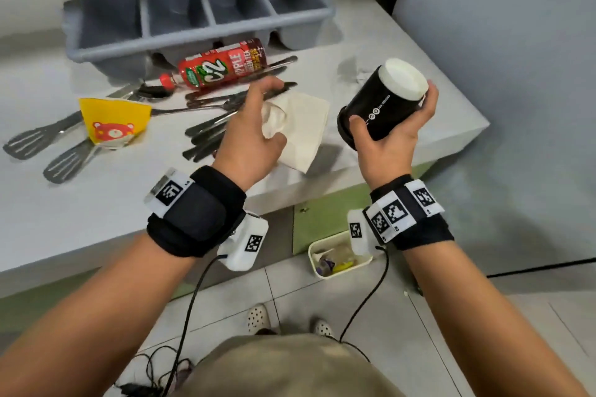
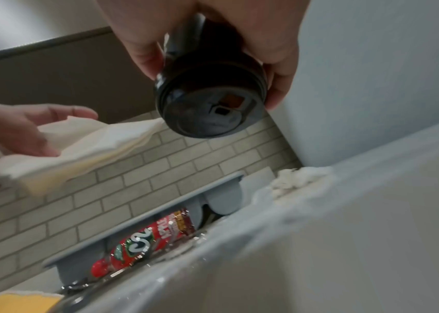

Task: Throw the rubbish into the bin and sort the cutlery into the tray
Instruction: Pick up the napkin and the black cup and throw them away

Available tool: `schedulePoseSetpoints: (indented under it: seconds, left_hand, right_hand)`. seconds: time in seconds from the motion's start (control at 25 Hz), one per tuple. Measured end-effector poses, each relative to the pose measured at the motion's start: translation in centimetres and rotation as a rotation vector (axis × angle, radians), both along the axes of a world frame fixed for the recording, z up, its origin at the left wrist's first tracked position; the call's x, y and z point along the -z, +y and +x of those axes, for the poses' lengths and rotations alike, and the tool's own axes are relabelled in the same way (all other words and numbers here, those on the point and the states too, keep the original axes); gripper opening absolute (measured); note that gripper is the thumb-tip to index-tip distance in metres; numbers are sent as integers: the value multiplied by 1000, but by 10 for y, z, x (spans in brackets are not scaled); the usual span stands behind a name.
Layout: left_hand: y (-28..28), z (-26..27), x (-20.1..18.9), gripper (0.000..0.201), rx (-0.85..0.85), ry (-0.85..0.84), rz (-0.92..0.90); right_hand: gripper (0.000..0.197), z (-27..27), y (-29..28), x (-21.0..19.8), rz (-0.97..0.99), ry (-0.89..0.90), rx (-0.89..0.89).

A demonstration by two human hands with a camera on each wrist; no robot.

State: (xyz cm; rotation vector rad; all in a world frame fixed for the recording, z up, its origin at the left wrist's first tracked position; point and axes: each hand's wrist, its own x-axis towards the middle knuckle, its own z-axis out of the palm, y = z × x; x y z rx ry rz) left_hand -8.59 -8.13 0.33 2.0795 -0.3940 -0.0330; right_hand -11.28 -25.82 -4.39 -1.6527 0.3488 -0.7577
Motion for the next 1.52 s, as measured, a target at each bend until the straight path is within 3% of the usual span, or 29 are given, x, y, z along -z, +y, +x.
schedulePoseSetpoints:
  seconds: [0.24,0.48,0.64,0.76,0.92,1.08,1.16,1.24,1.36,1.52]
  left_hand:
    - [-78,-62,82,47,237,-36,131]
    - [-117,-73,200,42,407,226,367]
    - [-136,-54,316,50,466,349,568]
    - [-151,-38,408,55,541,379,662]
    - [-168,-25,510,58,567,392,760]
    - [-181,-14,584,62,558,453,843]
    - [-182,-9,606,79,586,494,899]
    - [-179,-4,604,92,566,579,918]
    - [-170,-10,562,63,479,618,859]
    - [-168,-24,469,42,485,588,788]
  right_hand:
    - [97,-74,-63,78,137,81,136]
    - [99,-112,-81,210,384,386,278]
    - [91,-106,-79,332,533,578,418]
    - [85,-90,-75,422,568,704,420]
    - [87,-67,-76,516,629,771,436]
    - [87,-51,-89,581,614,857,471]
    - [91,-50,-95,600,492,1050,344]
    - [78,-56,-102,603,383,1204,209]
    - [48,-82,-107,559,372,1165,212]
    - [35,-106,-102,461,279,1161,163]
